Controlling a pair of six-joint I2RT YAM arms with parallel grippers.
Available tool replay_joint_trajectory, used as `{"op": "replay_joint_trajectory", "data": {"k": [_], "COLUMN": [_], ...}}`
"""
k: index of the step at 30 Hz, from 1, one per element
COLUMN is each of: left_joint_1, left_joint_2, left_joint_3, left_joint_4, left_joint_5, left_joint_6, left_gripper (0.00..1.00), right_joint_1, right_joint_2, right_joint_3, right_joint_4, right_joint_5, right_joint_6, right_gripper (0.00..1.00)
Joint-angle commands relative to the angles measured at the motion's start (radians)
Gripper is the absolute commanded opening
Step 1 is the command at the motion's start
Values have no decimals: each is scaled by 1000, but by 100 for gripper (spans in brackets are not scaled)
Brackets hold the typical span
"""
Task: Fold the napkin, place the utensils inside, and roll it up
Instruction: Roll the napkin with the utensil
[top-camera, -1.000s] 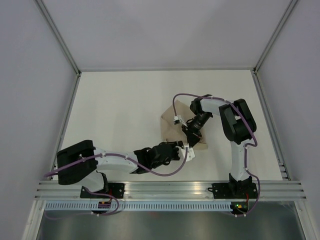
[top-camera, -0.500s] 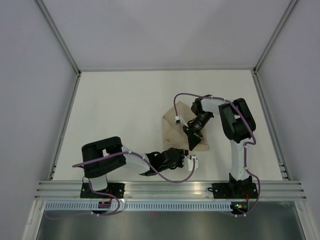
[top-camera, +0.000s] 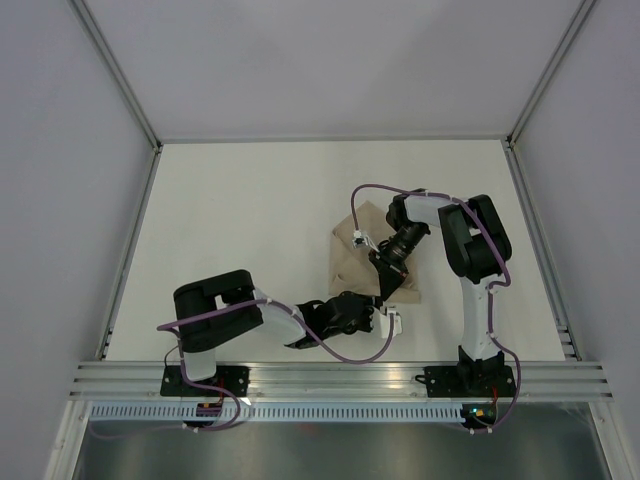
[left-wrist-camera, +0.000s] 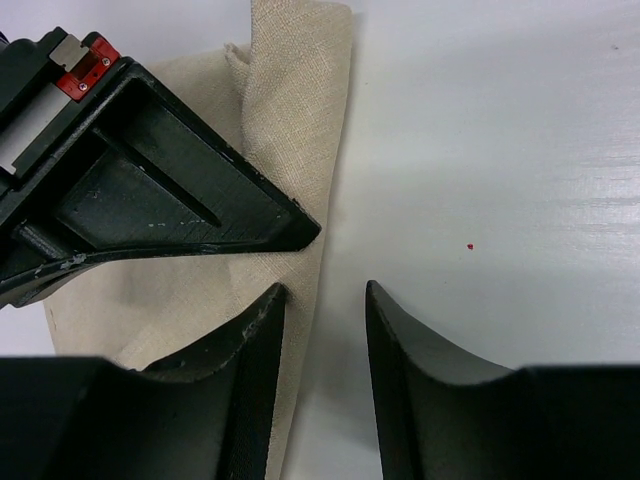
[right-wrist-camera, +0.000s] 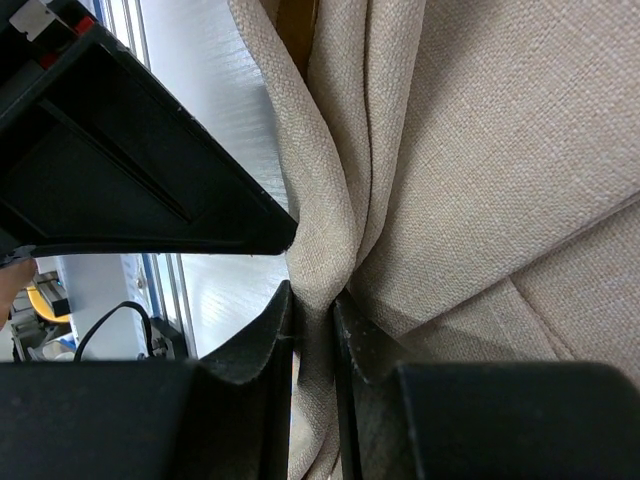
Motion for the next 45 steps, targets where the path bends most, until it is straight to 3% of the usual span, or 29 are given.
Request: {"op": "replay_joint_trajectory", "data": {"k": [1,16,28,35,45], "left_joint_1": [26,53,64,86,89], "left_joint_2": [9,-37,-17,20,50], "left_joint_3": [1,3,90,116,115], "left_joint_4": [12,12,-193,-229,-270], "left_joint_5": [-7,-63,101,140,166], "left_joint_6": [48,130,144,146,100], "left_gripper": [45,49,49,47,25], "right_joint_1": [0,-6,-14,-21,-25], "right_joint_2": [47,64,84,84,94], "right_joint_3": [2,11,42,51,63], "right_joint_4": [85,76,38,21,2], "right_joint_5": [90,90,83,83,78], "right_joint_6": [-61,-61,-80,-87,-97], "right_gripper": [11,11,11,11,11]}}
